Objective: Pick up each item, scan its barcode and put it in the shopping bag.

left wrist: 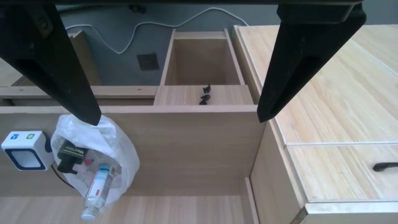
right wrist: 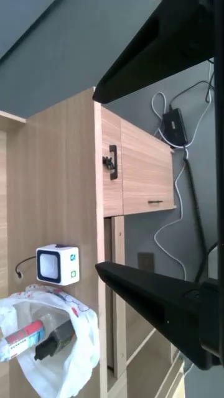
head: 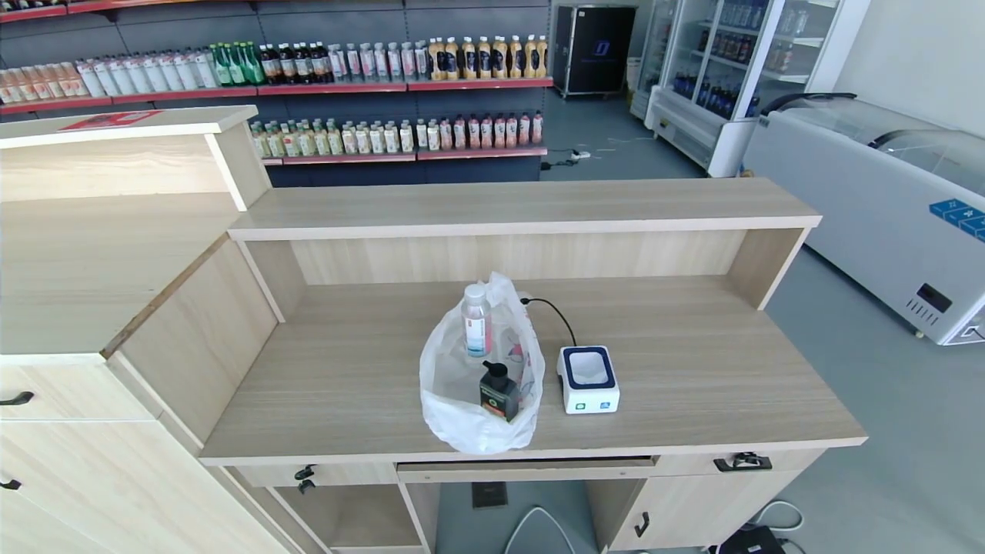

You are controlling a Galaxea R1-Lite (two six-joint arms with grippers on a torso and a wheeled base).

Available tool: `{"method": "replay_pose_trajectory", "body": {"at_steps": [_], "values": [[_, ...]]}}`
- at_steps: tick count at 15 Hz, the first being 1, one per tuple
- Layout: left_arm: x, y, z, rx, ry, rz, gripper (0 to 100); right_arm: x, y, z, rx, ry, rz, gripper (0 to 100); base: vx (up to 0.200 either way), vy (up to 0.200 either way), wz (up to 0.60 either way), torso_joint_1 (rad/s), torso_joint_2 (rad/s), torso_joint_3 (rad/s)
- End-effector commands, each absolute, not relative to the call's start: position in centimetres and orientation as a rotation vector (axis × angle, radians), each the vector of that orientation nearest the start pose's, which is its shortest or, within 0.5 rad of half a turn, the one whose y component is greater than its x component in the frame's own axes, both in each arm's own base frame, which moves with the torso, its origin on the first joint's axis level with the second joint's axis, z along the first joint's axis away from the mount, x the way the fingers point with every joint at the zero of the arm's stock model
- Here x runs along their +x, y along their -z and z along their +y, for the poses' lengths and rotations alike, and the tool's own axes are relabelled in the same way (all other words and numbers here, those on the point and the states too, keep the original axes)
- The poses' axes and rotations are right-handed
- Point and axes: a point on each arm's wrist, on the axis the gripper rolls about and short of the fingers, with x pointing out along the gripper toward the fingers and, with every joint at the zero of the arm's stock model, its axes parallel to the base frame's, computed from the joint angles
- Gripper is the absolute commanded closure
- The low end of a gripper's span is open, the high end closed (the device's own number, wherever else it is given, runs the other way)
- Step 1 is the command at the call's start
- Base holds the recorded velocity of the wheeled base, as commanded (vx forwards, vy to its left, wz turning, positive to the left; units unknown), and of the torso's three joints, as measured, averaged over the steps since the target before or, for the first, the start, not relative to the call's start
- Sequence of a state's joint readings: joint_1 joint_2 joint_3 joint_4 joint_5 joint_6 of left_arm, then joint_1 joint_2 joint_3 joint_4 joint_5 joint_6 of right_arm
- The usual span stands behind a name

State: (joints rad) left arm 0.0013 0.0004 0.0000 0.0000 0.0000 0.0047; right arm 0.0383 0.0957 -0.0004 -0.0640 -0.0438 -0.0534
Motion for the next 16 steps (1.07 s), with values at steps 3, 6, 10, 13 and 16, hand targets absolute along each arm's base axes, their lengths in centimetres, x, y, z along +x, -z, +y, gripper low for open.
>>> {"method": "replay_pose_trajectory", "body": {"at_steps": [3,6,10,13,16], "values": [[-2.28,-7.55,0.00,0.005,-0.002,0.000,0,-1.79,-7.86,-0.14,-0.020,-0.007,0.044,0,0.000,0.000,0.00,0.000,0.00,0.000],[-2.28,-7.55,0.00,0.005,-0.002,0.000,0,-1.79,-7.86,-0.14,0.003,-0.006,0.044,0,0.000,0.000,0.00,0.000,0.00,0.000],[-2.28,-7.55,0.00,0.005,-0.002,0.000,0,-1.79,-7.86,-0.14,0.003,-0.006,0.044,0,0.000,0.000,0.00,0.000,0.00,0.000],[-2.28,-7.55,0.00,0.005,-0.002,0.000,0,-1.79,-7.86,-0.14,0.005,-0.006,0.044,0,0.000,0.000,0.00,0.000,0.00,0.000],[-2.28,-7.55,0.00,0.005,-0.002,0.000,0,-2.28,-7.72,-0.10,-0.001,0.018,-0.017,0,0.000,0.000,0.00,0.000,0.00,0.000]]}}
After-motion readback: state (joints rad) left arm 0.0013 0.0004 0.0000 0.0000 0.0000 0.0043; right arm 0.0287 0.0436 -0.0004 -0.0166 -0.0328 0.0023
